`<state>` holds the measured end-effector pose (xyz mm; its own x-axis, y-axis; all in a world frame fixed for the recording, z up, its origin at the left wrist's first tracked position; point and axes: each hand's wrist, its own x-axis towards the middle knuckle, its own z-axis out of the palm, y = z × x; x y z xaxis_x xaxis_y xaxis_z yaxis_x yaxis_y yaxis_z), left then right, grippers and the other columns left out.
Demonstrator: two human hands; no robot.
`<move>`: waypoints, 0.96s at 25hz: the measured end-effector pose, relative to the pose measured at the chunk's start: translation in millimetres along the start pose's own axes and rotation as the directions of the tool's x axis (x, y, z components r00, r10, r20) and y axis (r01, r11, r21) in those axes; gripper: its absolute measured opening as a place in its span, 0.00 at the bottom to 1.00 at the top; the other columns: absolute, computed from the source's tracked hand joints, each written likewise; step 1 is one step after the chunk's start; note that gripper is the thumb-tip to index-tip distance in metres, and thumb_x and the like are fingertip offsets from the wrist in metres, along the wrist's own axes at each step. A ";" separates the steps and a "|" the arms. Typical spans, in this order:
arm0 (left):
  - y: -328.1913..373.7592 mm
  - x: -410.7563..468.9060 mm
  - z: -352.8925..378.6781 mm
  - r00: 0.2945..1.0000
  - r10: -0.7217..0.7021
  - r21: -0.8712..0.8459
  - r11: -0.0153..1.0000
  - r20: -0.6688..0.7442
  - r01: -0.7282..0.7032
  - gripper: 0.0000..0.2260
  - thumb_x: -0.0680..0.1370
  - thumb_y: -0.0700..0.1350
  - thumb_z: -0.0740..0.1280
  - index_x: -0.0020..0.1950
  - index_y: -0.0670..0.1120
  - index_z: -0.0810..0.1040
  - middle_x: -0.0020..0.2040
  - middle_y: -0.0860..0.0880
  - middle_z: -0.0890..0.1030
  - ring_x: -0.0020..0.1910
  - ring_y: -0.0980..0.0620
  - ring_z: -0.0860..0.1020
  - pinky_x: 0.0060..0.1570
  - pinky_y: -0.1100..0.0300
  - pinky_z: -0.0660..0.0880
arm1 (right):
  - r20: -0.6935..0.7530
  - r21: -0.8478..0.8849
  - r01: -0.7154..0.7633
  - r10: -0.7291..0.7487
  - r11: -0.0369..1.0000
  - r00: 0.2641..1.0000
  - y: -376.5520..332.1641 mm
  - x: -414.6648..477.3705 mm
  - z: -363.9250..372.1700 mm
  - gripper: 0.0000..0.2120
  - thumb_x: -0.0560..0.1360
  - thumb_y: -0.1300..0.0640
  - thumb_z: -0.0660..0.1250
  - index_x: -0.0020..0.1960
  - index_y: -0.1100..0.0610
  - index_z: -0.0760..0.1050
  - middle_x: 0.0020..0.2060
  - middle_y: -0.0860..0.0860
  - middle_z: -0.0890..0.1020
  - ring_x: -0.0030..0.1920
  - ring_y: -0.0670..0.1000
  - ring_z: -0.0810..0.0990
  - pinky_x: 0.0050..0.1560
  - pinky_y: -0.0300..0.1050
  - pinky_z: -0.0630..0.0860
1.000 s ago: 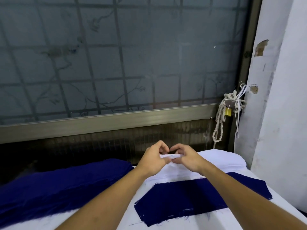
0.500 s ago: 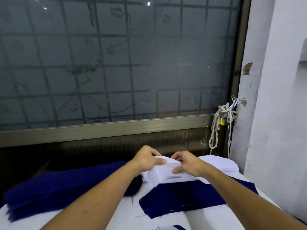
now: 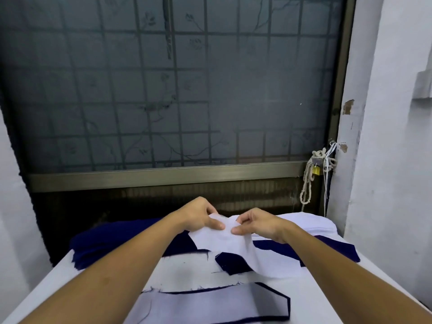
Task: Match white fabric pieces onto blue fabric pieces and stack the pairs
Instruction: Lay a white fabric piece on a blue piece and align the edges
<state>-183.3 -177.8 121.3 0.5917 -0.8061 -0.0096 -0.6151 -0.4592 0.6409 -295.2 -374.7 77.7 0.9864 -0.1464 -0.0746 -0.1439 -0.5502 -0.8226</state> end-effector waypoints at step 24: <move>-198.3 -147.9 25.7 0.818 -0.289 0.081 0.924 -0.497 0.375 0.09 0.80 0.55 0.69 0.45 0.52 0.78 0.39 0.53 0.78 0.37 0.54 0.76 0.35 0.59 0.70 | -0.235 -0.071 -0.212 0.190 0.975 0.953 86.7 -95.6 57.5 0.14 0.76 0.55 0.74 0.35 0.60 0.78 0.33 0.52 0.71 0.37 0.48 0.70 0.40 0.39 0.68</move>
<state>-162.2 22.9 -24.0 0.9207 -0.3417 0.1886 -0.3885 -0.7565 0.5261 -397.4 -361.1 -18.9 0.8943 -0.4372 -0.0951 -0.3548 -0.5634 -0.7461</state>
